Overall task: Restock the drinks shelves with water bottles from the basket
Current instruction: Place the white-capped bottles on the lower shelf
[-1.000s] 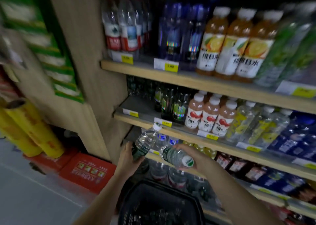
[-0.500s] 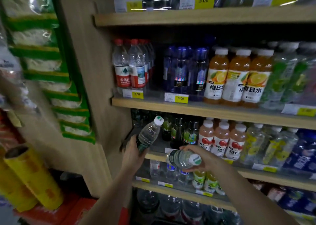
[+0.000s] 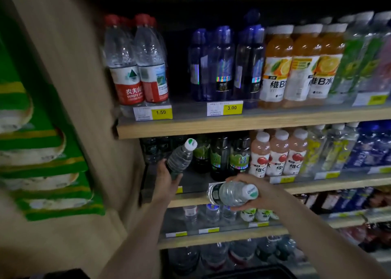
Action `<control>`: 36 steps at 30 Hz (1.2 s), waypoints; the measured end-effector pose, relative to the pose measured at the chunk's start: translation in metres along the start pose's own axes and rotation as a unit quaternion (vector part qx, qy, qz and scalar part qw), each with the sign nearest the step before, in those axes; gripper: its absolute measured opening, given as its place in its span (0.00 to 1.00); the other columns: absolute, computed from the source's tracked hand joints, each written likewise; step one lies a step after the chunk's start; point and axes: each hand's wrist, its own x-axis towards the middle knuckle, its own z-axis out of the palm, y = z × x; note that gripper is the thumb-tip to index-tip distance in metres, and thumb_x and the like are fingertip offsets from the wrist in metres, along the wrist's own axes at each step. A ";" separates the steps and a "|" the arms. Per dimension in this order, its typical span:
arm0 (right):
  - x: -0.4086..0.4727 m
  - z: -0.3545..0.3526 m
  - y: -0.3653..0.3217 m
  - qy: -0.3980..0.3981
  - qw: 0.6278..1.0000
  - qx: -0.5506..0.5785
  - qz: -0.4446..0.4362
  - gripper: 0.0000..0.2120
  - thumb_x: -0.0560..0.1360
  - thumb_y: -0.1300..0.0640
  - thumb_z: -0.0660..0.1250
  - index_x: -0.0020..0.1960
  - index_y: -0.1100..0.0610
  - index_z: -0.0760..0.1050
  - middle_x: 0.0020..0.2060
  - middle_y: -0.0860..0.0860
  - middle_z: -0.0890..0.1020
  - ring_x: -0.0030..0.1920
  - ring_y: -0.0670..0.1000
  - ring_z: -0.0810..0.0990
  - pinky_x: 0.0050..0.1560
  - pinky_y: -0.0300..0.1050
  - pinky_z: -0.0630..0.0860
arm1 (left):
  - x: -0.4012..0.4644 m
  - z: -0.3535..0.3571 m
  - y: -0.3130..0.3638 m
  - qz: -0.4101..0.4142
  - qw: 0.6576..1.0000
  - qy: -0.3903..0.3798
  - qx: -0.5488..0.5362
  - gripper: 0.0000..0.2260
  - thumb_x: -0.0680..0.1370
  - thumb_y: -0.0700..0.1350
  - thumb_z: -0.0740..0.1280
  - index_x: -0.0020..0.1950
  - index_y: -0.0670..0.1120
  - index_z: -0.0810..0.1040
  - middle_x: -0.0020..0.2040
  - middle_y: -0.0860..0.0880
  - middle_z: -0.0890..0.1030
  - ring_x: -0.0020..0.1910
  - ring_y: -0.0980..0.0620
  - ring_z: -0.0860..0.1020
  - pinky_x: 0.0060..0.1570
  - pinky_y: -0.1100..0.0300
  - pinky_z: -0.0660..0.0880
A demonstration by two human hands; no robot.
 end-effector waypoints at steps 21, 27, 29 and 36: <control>0.007 0.017 0.016 0.026 1.000 0.010 -0.011 0.19 0.63 0.56 0.72 0.51 0.62 0.76 0.53 0.65 0.79 0.48 0.64 0.81 0.43 0.62 0.80 | 0.015 -0.002 -0.031 -0.064 0.997 0.017 0.036 0.36 0.70 0.47 0.74 0.68 0.33 0.59 0.64 0.33 0.69 0.65 0.37 0.69 0.62 0.46 0.67; -0.007 0.023 0.017 0.016 1.000 -0.008 0.011 0.17 0.64 0.55 0.70 0.50 0.63 0.76 0.49 0.63 0.80 0.50 0.63 0.80 0.49 0.63 0.79 | -0.076 0.019 -0.015 0.041 0.993 -0.016 0.110 0.42 0.70 0.48 0.74 0.76 0.42 0.54 0.75 0.41 0.58 0.74 0.42 0.58 0.70 0.48 0.58; -0.013 0.028 0.016 0.005 0.999 -0.028 0.024 0.16 0.63 0.55 0.70 0.48 0.62 0.77 0.49 0.63 0.80 0.50 0.63 0.80 0.52 0.63 0.77 | -0.105 0.033 -0.002 0.051 0.983 -0.171 0.041 0.41 0.70 0.48 0.74 0.76 0.48 0.54 0.76 0.48 0.57 0.75 0.49 0.55 0.72 0.55 0.56; -0.025 0.033 0.011 -0.038 0.997 -0.053 0.051 0.25 0.75 0.49 0.63 0.65 0.63 0.69 0.64 0.65 0.71 0.60 0.65 0.75 0.53 0.61 0.76 | -0.121 0.029 0.036 0.071 0.979 -0.186 -0.033 0.24 0.66 0.49 0.74 0.59 0.45 0.75 0.53 0.47 0.81 0.52 0.53 0.77 0.49 0.67 0.70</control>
